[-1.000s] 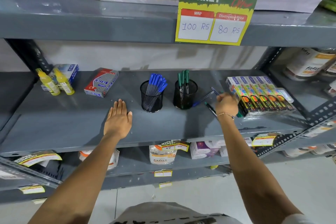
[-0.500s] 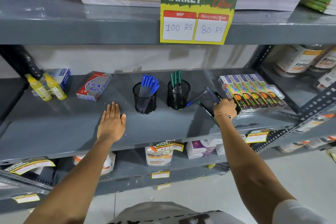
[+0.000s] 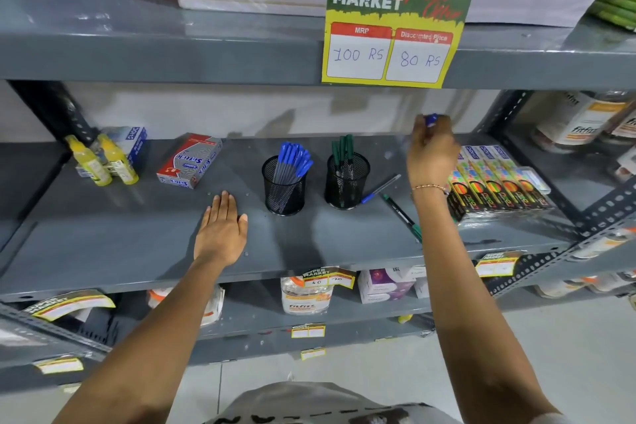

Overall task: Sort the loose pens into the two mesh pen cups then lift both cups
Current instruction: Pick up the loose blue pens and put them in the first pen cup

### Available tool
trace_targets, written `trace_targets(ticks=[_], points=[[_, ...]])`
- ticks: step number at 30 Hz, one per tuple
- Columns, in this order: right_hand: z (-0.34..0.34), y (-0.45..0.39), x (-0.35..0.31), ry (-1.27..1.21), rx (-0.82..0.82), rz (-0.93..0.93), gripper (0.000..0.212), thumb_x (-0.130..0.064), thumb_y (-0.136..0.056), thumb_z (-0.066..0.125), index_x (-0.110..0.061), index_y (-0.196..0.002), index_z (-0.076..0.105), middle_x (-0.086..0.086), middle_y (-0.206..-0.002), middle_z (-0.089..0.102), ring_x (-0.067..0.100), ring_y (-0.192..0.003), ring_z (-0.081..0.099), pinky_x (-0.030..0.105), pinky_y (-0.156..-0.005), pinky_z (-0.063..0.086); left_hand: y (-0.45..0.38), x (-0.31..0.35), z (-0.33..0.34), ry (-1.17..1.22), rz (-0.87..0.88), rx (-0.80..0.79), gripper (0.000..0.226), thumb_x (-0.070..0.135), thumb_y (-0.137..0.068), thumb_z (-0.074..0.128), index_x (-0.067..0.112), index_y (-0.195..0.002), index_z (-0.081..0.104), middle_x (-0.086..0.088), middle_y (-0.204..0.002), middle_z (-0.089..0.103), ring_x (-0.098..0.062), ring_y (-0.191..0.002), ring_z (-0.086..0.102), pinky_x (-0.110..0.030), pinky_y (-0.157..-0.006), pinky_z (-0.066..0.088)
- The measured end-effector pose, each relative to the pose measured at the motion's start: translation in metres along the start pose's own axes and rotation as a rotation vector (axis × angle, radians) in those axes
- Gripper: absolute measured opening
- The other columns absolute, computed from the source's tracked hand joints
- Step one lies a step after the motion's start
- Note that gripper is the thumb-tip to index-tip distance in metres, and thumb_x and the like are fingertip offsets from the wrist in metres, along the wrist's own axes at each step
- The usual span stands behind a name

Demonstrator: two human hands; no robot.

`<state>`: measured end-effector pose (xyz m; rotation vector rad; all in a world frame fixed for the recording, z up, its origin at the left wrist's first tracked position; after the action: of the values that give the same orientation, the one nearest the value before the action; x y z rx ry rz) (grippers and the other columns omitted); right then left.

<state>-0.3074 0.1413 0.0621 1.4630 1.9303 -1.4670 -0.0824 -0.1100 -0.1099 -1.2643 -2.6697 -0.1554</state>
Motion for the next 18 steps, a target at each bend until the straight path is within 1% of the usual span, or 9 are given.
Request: trace_targets(ticks=[1,3,5,7,8,11,13,15,18], points=[[0.004,0.004,-0.013,-0.102,-0.011,-0.024,0.020,-0.029,-0.096,0.049,-0.013,-0.085,0.052,0.005,-0.062,0.059,0.020,-0.054,0.054,0.024,-0.052,0.035,0.000,0.000,-0.001,-0.005,0.000,-0.001,0.060,0.033,-0.100,0.017,0.001,-0.149,0.005,-0.014,-0.161,0.004,-0.025,-0.149,0.001,-0.037,-0.122,0.002],[0.018,0.019,-0.035,-0.251,-0.112,-0.014,0.018,-0.029,-0.097,0.047,-0.015,-0.086,0.048,-0.007,-0.056,0.049,0.008,-0.047,0.046,0.020,-0.045,0.032,0.001,0.001,-0.002,-0.010,0.002,0.001,0.060,0.033,-0.101,0.018,0.000,-0.149,0.005,-0.014,-0.161,0.004,-0.025,-0.149,0.002,-0.038,-0.122,0.003],[0.037,0.040,-0.048,-0.297,-0.272,0.001,0.017,-0.031,-0.097,0.044,-0.017,-0.088,0.046,-0.007,-0.060,0.050,0.009,-0.049,0.048,0.018,-0.043,0.033,0.002,0.001,-0.003,-0.012,0.004,0.005,0.060,0.033,-0.101,0.018,0.000,-0.149,0.005,-0.014,-0.161,0.005,-0.025,-0.149,0.002,-0.038,-0.122,0.004],[0.054,0.063,-0.055,-0.295,-0.427,-0.038,0.016,-0.034,-0.097,0.042,-0.021,-0.089,0.044,-0.005,-0.063,0.053,0.010,-0.053,0.050,0.015,-0.042,0.035,0.002,0.002,-0.004,-0.009,0.007,0.005,0.060,0.033,-0.101,0.018,0.001,-0.150,0.005,-0.014,-0.161,0.005,-0.025,-0.149,0.002,-0.037,-0.122,0.004],[0.060,0.073,-0.057,-0.296,-0.490,-0.061,0.017,-0.035,-0.097,0.041,-0.021,-0.089,0.044,-0.004,-0.064,0.053,0.011,-0.054,0.051,0.016,-0.043,0.036,0.002,0.002,-0.004,-0.007,0.008,0.005,0.060,0.033,-0.101,0.018,0.001,-0.150,0.005,-0.014,-0.161,0.004,-0.025,-0.149,0.002,-0.037,-0.122,0.004],[0.074,0.093,-0.056,-0.247,-0.602,-0.111,0.025,-0.035,-0.098,0.042,-0.012,-0.091,0.048,0.000,-0.063,0.052,0.019,-0.054,0.049,0.030,-0.052,0.039,0.002,0.003,-0.005,-0.006,0.011,0.008,0.060,0.033,-0.101,0.018,0.001,-0.150,0.005,-0.013,-0.161,0.005,-0.025,-0.149,0.003,-0.037,-0.122,0.004],[0.080,0.098,-0.053,-0.213,-0.674,-0.093,0.025,-0.031,-0.097,0.045,-0.007,-0.101,0.051,0.004,-0.069,0.058,0.022,-0.061,0.054,0.033,-0.062,0.046,0.002,0.003,-0.005,-0.002,0.013,0.010,0.060,0.033,-0.101,0.018,0.001,-0.150,0.006,-0.013,-0.161,0.005,-0.025,-0.149,0.003,-0.037,-0.122,0.005],[0.082,0.098,-0.049,-0.186,-0.739,-0.078,0.025,-0.024,-0.095,0.051,-0.008,-0.115,0.050,0.006,-0.078,0.064,0.020,-0.071,0.058,0.032,-0.072,0.048,0.002,0.002,-0.005,0.003,0.010,0.011,0.060,0.033,-0.101,0.019,0.002,-0.150,0.007,-0.013,-0.161,0.006,-0.024,-0.149,0.004,-0.037,-0.122,0.005],[0.077,0.091,-0.039,-0.159,-0.722,-0.064,0.036,-0.016,-0.092,0.055,-0.012,-0.127,0.047,0.007,-0.081,0.068,0.015,-0.073,0.057,0.024,-0.074,0.045,0.002,0.000,-0.004,0.001,0.009,0.010,0.059,0.033,-0.101,0.019,0.002,-0.150,0.007,-0.013,-0.161,0.006,-0.024,-0.149,0.004,-0.037,-0.122,0.004]])
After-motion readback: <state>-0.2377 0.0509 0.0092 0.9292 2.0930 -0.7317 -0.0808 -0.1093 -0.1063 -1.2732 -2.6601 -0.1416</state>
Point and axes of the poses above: each hand's wrist, its own y-axis away from the middle knuckle, its own z-axis out of the palm, x = y × z, the point moved 1 cm from there along -y, towards the middle knuckle
